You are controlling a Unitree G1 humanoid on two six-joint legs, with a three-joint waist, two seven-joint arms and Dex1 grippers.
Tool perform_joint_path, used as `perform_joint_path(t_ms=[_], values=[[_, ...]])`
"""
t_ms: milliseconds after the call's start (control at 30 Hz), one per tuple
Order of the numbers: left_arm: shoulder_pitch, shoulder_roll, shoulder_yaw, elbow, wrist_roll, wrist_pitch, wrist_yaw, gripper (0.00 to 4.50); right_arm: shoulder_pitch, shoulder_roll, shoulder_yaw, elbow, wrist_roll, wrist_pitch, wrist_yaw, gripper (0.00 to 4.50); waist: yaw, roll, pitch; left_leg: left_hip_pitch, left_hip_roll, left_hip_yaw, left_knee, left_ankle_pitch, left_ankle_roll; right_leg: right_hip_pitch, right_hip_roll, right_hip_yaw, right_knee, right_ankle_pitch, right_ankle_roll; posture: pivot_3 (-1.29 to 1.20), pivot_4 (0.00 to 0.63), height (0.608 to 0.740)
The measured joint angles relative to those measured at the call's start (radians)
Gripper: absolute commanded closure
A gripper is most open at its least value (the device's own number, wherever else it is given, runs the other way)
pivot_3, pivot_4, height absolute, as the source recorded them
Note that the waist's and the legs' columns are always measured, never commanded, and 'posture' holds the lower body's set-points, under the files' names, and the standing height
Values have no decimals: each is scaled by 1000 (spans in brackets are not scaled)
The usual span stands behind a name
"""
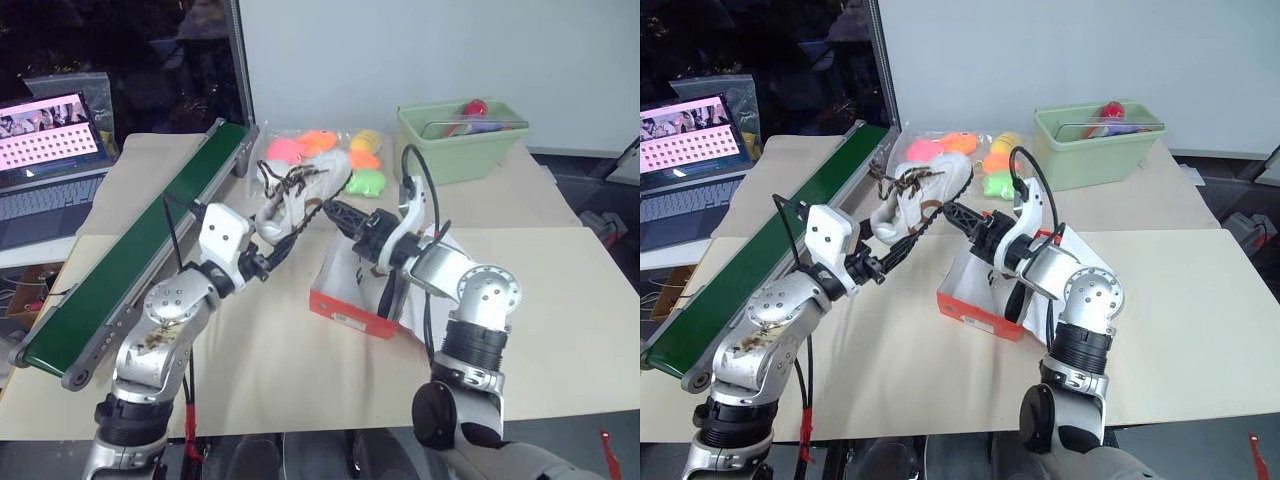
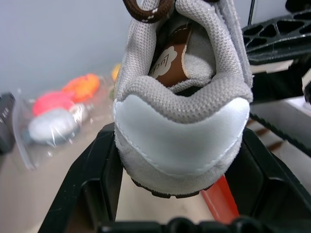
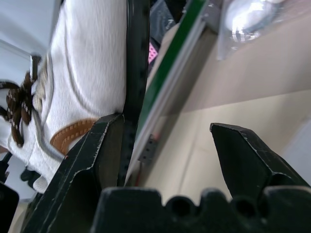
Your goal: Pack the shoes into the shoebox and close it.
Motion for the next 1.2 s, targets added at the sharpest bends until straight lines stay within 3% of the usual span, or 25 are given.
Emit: perform_joint_path(t_ms=[367, 800, 833, 900, 1100, 1133, 1200], values=[[-2, -13, 0, 3, -3, 16, -1, 1588, -1, 4, 45, 16, 56, -67, -75, 1038, -1, 0, 0, 0, 0, 0, 0, 0, 0, 0, 0, 0, -1, 0, 0, 0, 150, 729], [-27, -30, 30, 5, -3, 28, 2, 1588, -4, 7, 106, 127, 186, -225, -64, 1038, 0, 0, 0, -1, 0, 0, 0, 0, 0, 0, 0, 0, -2, 0, 0, 0, 150, 729], [-29, -30, 31, 5, -4, 28, 2, 1686, -4, 7, 109, 136, 204, -232, -59, 1549, 0, 0, 0, -1, 0, 0, 0, 0, 0, 0, 0, 0, -2, 0, 0, 0, 150, 729], [-32, -35, 34, 5, -5, 29, 2, 1686, -4, 7, 119, 154, 244, -251, -43, 2059, 0, 0, 0, -1, 0, 0, 0, 0, 0, 0, 0, 0, -2, 0, 0, 0, 150, 729], [-39, -36, 43, 5, -9, 44, 2, 1686, -4, 7, 146, 193, 327, -302, -26, 4207, 0, 0, 0, -1, 0, 0, 0, 0, 0, 0, 0, 0, -2, 0, 0, 0, 150, 729], [-41, -36, 47, 5, -11, 48, 2, 1686, -4, 7, 154, 200, 332, -314, -25, 4450, 0, 0, 0, -1, 0, 0, 0, 0, 0, 0, 0, 0, -2, 0, 0, 0, 150, 729], [-42, -37, 52, 5, -15, 50, 2, 1686, -4, 7, 167, 204, 334, -331, -19, 4480, -1, 0, 0, -1, 0, 0, 0, 0, 0, 0, 0, 0, -2, 0, 0, 0, 150, 729]])
